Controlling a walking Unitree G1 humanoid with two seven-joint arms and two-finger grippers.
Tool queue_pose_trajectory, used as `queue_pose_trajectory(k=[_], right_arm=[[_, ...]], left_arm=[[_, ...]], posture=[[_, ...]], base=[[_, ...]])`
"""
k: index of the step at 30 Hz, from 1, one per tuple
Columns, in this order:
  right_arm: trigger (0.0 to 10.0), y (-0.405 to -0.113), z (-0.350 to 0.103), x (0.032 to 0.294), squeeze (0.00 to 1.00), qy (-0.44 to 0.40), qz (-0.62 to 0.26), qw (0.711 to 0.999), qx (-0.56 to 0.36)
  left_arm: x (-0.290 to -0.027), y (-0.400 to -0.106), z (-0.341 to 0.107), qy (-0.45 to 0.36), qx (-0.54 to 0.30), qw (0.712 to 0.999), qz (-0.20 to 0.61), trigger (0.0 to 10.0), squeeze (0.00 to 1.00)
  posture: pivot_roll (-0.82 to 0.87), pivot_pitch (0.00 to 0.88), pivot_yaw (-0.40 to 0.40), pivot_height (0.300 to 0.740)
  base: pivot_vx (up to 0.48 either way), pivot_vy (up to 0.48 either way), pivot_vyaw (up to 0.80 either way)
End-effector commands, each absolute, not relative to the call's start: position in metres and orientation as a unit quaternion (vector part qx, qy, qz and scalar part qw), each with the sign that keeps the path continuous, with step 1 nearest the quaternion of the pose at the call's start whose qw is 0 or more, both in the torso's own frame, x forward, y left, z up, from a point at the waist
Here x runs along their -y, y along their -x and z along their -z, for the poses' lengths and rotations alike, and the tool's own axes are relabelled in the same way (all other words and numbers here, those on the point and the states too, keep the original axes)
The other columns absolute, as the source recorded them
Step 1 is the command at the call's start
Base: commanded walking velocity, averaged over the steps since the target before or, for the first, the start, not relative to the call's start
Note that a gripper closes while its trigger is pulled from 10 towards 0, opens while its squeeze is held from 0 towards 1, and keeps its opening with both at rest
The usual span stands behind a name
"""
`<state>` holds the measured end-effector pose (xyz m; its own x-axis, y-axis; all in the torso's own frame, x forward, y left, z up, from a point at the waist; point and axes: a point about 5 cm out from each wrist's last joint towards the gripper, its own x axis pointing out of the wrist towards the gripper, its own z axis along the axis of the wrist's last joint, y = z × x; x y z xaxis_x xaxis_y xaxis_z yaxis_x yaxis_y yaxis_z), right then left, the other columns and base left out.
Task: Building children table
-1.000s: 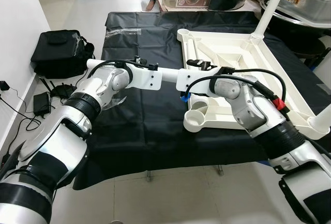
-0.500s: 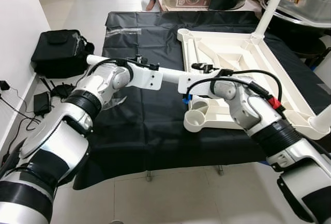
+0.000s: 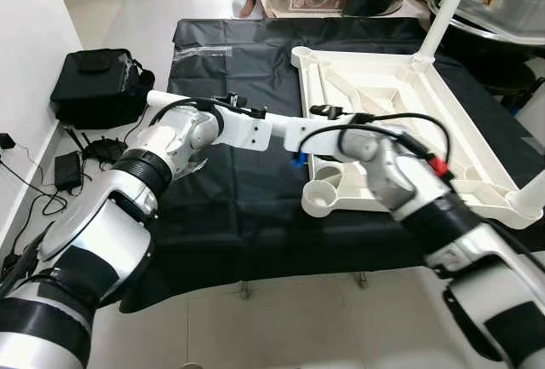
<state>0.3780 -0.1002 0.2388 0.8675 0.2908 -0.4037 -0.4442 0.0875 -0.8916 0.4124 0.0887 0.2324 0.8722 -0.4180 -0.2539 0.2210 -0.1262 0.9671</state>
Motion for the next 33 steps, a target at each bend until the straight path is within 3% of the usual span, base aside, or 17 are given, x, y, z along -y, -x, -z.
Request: queue_pose_trajectory(k=[1, 11, 12, 23, 28, 29, 33], right_arm=[[10.0, -0.380, -0.240, 0.099, 0.00, 0.631, -0.243, 0.734, -0.065], [10.0, -0.379, -0.231, 0.100, 0.00, 0.633, -0.252, 0.728, -0.079], [0.0, -0.380, -0.228, 0.105, 0.00, 0.635, -0.251, 0.725, -0.086], [0.0, -0.383, -0.231, 0.110, 0.00, 0.628, -0.236, 0.736, -0.087], [0.0, -0.384, -0.231, 0.113, 0.00, 0.626, -0.235, 0.738, -0.090], [0.0, -0.384, -0.231, 0.113, 0.00, 0.626, -0.232, 0.739, -0.089], [0.0, -0.385, -0.232, 0.114, 0.00, 0.624, -0.229, 0.742, -0.088]], left_arm=[[-0.077, -0.411, -0.244, -0.708, 0.098, 0.654, 0.248, 10.0, 0.00], [-0.077, -0.412, -0.251, -0.707, 0.107, 0.656, 0.240, 10.0, 0.00], [-0.079, -0.413, -0.254, -0.707, 0.108, 0.658, 0.235, 10.0, 0.00], [-0.081, -0.414, -0.254, -0.705, 0.102, 0.662, 0.233, 10.0, 0.00], [-0.080, -0.413, -0.254, -0.688, 0.093, 0.680, 0.238, 10.0, 0.00], [-0.079, -0.413, -0.256, -0.666, 0.100, 0.700, 0.238, 10.0, 1.00], [-0.079, -0.413, -0.259, -0.655, 0.102, 0.710, 0.237, 10.0, 1.00]], posture=[[0.08, 0.083, -0.067, 0.740], [0.08, 0.083, -0.072, 0.740], [0.08, 0.082, -0.074, 0.740], [0.08, 0.089, -0.074, 0.740], [0.09, 0.090, -0.074, 0.740], [0.09, 0.090, -0.075, 0.740], [0.09, 0.093, -0.074, 0.740]], base=[[0.000, 0.000, 0.00], [0.000, 0.000, 0.00], [0.000, 0.000, 0.00], [0.000, 0.000, 0.00], [0.000, 0.000, 0.00], [0.000, 0.000, 0.00], [0.000, 0.000, 0.00]])
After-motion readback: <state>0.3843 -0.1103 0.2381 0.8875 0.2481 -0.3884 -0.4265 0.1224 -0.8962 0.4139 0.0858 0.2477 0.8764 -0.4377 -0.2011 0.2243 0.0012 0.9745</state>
